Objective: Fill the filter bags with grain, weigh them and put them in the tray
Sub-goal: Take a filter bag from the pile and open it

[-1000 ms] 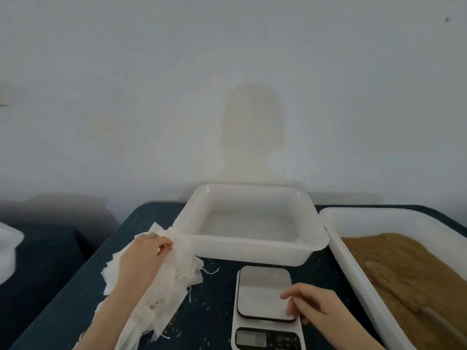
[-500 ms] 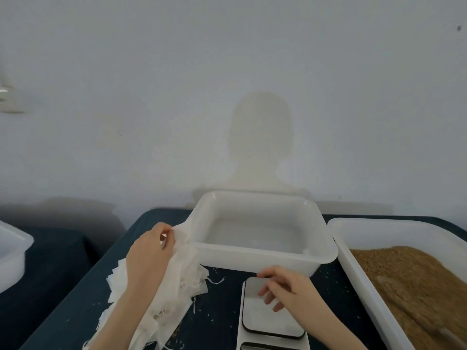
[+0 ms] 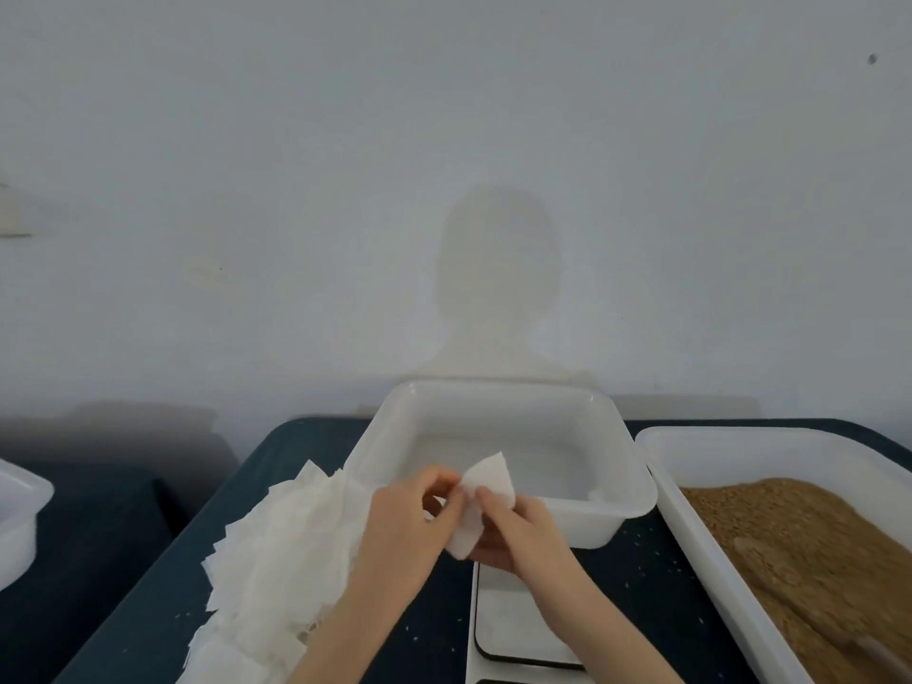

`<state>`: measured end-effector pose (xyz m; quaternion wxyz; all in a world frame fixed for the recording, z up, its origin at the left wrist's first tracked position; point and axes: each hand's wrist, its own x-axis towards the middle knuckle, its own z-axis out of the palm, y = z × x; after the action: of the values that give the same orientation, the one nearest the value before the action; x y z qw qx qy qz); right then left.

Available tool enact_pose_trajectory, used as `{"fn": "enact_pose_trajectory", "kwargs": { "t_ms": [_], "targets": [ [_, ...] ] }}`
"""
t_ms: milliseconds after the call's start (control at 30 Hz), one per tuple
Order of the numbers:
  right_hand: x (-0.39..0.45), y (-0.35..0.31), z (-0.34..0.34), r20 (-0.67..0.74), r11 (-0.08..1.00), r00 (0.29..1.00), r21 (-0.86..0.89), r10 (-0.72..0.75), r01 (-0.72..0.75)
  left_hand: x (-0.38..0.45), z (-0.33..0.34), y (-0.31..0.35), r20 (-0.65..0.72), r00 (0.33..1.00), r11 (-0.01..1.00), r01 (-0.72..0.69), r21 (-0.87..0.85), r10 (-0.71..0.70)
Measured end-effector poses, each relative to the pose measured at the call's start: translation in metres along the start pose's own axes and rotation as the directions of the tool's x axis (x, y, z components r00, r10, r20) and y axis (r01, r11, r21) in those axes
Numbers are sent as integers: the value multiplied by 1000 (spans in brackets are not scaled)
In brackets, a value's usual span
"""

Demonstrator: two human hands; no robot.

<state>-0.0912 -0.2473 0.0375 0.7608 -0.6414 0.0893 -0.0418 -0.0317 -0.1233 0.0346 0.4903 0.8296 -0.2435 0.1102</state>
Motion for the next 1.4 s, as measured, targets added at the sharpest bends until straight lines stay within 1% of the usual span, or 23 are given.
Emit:
{"fn": "enact_pose_trajectory", "kwargs": {
  "t_ms": [67, 167, 233, 333, 400, 433, 467, 500, 533, 567, 600, 633, 667, 700, 733, 767, 900, 1100, 1167, 1233, 1300, 1333, 1400],
  "targets": [
    [1, 2, -15, -15, 982, 996, 168, 88, -84, -4, -1, 0, 44, 998, 999, -46, -25, 47],
    [4, 5, -39, -44, 893, 975, 412, 219, -182, -10, -5, -7, 121, 966, 966, -240, 96, 228],
    [4, 7, -49, -31, 837, 961, 499, 275, -223, -13, -3, -8, 196, 935, 936, -324, 137, 295],
    [3, 10, -54, 52, 768, 933, 553, 356, -324, -13, 9, -1, 153, 934, 927, -344, 148, 322],
    [1, 12, -54, 69, 774, 911, 505, 406, -383, -10, 13, 5, 120, 944, 932, -325, 161, 309],
    [0, 14, -54, 41, 804, 905, 443, 423, -396, -8, 14, 7, 120, 948, 934, -311, 178, 294],
    [-1, 14, -55, -21, 853, 906, 347, 422, -389, -6, 15, 9, 122, 953, 935, -298, 192, 279],
    [-3, 14, -56, -131, 915, 917, 204, 377, -347, -5, 15, 10, 120, 958, 937, -283, 207, 262],
    [-5, 15, -58, -271, 968, 931, 23, 246, -249, -4, 14, 11, 109, 965, 941, -259, 219, 240],
    [-9, 17, -61, -386, 977, 922, -188, 17, -97, -4, 14, 11, 91, 973, 946, -227, 230, 212],
    [-13, 17, -65, -425, 908, 871, -416, -245, 52, -3, 15, 12, 70, 981, 953, -191, 234, 179],
    [-18, 16, -68, -357, 764, 800, -618, -483, 185, -4, 17, 13, 48, 988, 960, -153, 236, 145],
    [-22, 15, -69, -214, 581, 731, -760, -648, 292, -4, 19, 14, 29, 993, 965, -116, 235, 112],
    [-24, 14, -70, -56, 393, 673, -846, -737, 361, -5, 22, 15, 12, 997, 971, -82, 226, 82],
    [-24, 13, -68, 76, 234, 632, -889, -771, 393, -6, 25, 16, 6, 998, 977, -56, 204, 55],
    [-25, 13, -66, 166, 131, 612, -903, -773, 410, -7, 28, 17, 14, 999, 984, -42, 174, 41],
    [-24, 14, -64, 273, 2, 649, -921, -710, 389, -12, 36, 20, 68, 996, 993, -57, 107, 50],
    [-20, 12, -71, 286, -57, 696, -941, -658, 333, -15, 41, 21, 70, 995, 996, -76, 54, 72],
    [-18, 10, -74, 301, -46, 717, -935, -629, 352, -16, 42, 23, 119, 986, 993, -115, 8, 113],
    [-16, 7, -79, 326, 24, 742, -908, -587, 418, -14, 40, 22, 170, 970, 985, -170, -39, 174],
    [-14, 3, -87, 337, 136, 779, -872, -528, 470, -8, 35, 15, 219, 952, 977, -212, -33, 214],
    [-13, 3, -90, 344, 181, 795, -856, -500, 484, -5, 32, 12, 293, 935, 980, -195, -42, 198],
    [-11, 1, -95, 348, 252, 812, -829, -468, 500, 2, 28, 8, 516, 848, 993, -97, -65, 117]
  ]
}}
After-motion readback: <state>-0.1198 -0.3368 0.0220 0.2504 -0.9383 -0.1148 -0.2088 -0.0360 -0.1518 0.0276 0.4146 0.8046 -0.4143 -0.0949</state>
